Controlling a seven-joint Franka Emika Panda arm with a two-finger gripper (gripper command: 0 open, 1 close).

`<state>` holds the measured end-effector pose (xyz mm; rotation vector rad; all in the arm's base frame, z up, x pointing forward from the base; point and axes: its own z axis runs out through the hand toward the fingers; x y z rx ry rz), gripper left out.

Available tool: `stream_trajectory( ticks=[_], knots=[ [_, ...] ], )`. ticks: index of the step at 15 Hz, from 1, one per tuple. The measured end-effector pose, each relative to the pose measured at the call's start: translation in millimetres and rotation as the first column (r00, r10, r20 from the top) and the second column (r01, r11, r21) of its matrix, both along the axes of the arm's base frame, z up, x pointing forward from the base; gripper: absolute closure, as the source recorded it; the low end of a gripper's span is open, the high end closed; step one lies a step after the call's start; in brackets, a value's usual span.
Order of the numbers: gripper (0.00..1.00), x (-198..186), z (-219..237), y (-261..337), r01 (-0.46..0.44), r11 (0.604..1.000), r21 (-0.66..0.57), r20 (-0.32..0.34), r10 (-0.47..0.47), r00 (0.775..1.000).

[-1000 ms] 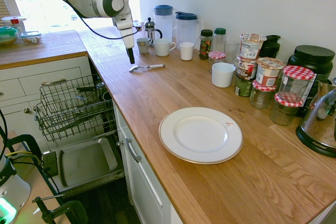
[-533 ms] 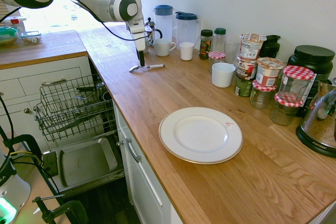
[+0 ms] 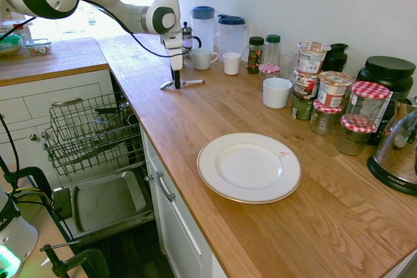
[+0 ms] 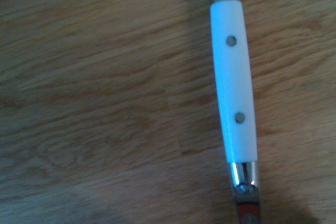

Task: Put the spoon in the dishwasher

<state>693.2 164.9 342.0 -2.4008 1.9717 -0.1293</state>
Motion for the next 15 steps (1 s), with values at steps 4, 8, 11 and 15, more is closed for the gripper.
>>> stream_trajectory(
  ticks=[4, 8, 11, 15],
  knots=[
    [1.00, -1.3, -3.9, 0.3, -0.002, 1.000, 0.005, -0.003, 0.002, 1.000],
    [1.00, -0.9, -4.0, -1.3, -0.001, 1.000, 0.014, -0.005, 0.001, 1.000],
    [1.00, 0.2, -4.3, -5.6, 0.001, 1.000, 0.031, -0.009, -0.001, 1.000],
    [1.00, 1.7, -4.7, -11.3, -0.001, 0.999, 0.051, -0.012, 0.002, 1.000]
  ],
)
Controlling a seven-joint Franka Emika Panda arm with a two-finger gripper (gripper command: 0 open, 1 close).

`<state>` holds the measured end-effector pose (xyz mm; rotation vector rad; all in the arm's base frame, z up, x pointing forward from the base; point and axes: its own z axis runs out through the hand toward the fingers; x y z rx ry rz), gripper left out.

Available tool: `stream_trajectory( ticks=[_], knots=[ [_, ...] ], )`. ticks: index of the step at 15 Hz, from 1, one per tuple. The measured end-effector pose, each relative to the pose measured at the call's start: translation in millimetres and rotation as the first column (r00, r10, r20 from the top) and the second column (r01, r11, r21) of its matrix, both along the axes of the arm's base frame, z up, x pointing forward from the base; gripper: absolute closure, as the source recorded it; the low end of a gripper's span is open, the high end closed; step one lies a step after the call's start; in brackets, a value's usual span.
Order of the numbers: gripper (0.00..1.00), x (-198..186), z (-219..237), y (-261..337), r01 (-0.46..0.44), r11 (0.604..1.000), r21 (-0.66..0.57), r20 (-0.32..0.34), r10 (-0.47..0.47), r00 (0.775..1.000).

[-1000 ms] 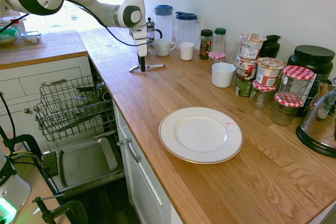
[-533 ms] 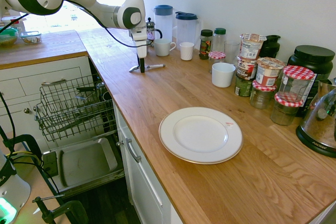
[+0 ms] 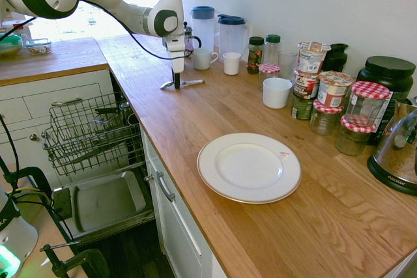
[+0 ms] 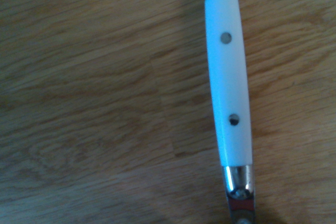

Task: Put the spoon in the dishwasher

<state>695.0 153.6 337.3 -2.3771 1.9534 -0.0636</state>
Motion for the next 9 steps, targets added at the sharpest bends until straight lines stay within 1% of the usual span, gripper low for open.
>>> stream_trajectory(
  ticks=[9],
  knots=[
    [1.00, 3.1, -0.1, -9.7, -0.005, 0.999, 0.035, 0.001, 0.005, 1.000]
  ],
)
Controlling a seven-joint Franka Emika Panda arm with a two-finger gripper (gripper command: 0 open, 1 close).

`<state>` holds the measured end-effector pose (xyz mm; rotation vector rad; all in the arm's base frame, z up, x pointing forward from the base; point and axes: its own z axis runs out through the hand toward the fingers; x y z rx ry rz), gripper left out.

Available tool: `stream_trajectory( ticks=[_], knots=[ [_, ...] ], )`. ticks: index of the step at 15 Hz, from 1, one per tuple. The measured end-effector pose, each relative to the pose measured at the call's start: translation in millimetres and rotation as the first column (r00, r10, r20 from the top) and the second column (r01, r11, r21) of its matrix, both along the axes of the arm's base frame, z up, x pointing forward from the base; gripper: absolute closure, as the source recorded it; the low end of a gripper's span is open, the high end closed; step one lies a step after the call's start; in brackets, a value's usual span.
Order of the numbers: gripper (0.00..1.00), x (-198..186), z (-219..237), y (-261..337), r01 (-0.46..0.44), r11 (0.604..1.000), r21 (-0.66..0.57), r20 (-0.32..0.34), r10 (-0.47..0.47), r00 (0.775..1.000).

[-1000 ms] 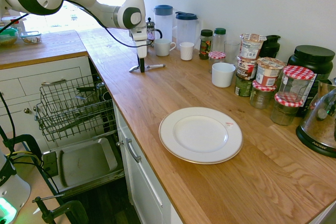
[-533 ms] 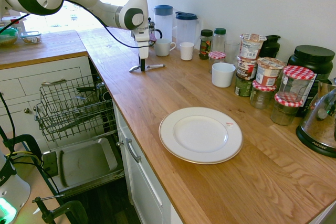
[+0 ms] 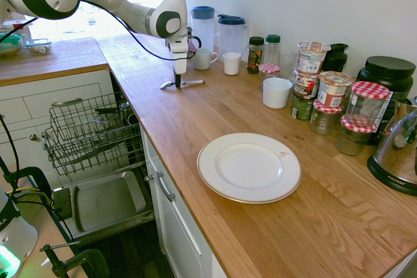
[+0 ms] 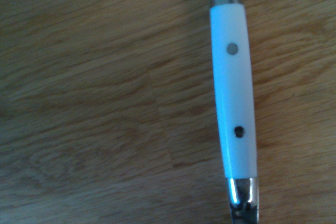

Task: Put the spoon in the dishwasher

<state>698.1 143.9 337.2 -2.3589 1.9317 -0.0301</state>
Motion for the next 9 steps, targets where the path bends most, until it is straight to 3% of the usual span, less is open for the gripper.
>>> stream_trajectory(
  ticks=[5, 9],
  knots=[
    [1.00, -20.8, 12.0, 8.0, -0.031, 0.999, 0.021, -0.005, 0.031, 0.999],
    [1.00, -84.6, 84.3, 41.8, -0.059, 0.998, 0.013, 0.047, 0.058, 0.997]
  ],
)
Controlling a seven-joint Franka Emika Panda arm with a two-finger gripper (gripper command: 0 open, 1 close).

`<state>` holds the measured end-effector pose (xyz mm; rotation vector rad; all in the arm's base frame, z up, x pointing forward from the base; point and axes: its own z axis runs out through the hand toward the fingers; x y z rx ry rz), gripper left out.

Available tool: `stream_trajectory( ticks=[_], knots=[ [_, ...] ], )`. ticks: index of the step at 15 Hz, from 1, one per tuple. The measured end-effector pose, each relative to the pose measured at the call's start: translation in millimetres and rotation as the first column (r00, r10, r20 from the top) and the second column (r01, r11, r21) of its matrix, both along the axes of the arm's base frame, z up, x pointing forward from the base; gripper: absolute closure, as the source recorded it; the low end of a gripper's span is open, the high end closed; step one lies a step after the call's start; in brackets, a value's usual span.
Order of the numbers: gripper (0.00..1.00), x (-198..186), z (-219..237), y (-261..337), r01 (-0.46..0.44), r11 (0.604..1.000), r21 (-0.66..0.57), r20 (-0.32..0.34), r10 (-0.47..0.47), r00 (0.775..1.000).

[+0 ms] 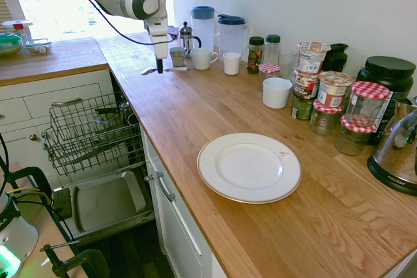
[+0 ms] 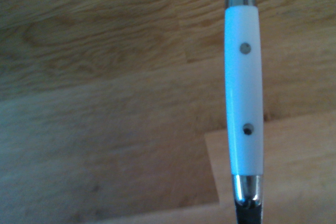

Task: Put the spoon in the dishwasher

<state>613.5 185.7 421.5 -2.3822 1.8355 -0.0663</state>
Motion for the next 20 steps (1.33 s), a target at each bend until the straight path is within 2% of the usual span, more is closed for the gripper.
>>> stream_trajectory(
  ticks=[2, 6, 10, 14, 20],
  knots=[
    [1.00, -42.3, 21.1, 18.5, -0.007, 1.000, -0.008, 0.009, 0.007, 1.000],
    [1.00, -125.4, 30.8, 65.3, -0.036, 0.999, -0.022, 0.013, 0.036, 0.999],
    [1.00, -192.2, 5.9, 113.3, -0.080, 0.996, -0.044, 0.019, 0.081, 0.997],
    [1.00, -234.0, -30.9, 147.9, -0.155, 0.986, -0.066, 0.013, 0.156, 0.988],
    [1.00, -254.9, -48.1, 158.7, -0.155, 0.984, -0.088, 0.014, 0.157, 0.987]
  ],
)
